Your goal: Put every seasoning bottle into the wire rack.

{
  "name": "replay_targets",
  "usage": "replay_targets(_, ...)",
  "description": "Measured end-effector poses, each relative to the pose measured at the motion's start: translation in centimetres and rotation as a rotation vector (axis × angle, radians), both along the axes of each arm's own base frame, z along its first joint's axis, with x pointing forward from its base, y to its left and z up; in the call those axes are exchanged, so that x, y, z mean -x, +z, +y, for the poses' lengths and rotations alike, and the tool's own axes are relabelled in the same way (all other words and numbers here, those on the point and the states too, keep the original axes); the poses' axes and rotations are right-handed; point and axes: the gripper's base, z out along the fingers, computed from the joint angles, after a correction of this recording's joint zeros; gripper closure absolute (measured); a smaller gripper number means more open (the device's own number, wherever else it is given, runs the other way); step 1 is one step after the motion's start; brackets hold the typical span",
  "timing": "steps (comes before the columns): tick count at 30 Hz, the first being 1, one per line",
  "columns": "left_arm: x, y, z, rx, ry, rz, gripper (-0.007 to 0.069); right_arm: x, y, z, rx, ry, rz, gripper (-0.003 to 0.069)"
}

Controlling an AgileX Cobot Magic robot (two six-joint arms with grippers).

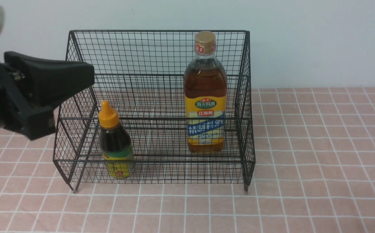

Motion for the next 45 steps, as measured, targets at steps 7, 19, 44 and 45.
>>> replay_targets(7, 5.0, -3.2, 0.0, 0.019, -0.016, -0.004, 0.0631, 0.0, 0.0, 0.0, 0.000, 0.000, 0.000, 0.0673)
replay_targets(19, 11.5, -4.4, -0.1, -0.006, -0.049, -0.197, 0.0631, 0.0, 0.0, 0.0, 0.000, 0.000, 0.000, 0.0673)
replay_targets(44, 10.1, -12.9, 5.4, -0.165, 0.597, -0.231, 0.0631, 0.0, 0.0, 0.0, 0.000, 0.000, 0.000, 0.0673)
replay_targets(45, 10.1, -14.2, 5.6, -0.156, 0.609, -0.202, 0.0631, 0.0, 0.0, 0.0, 0.000, 0.000, 0.000, 0.0673)
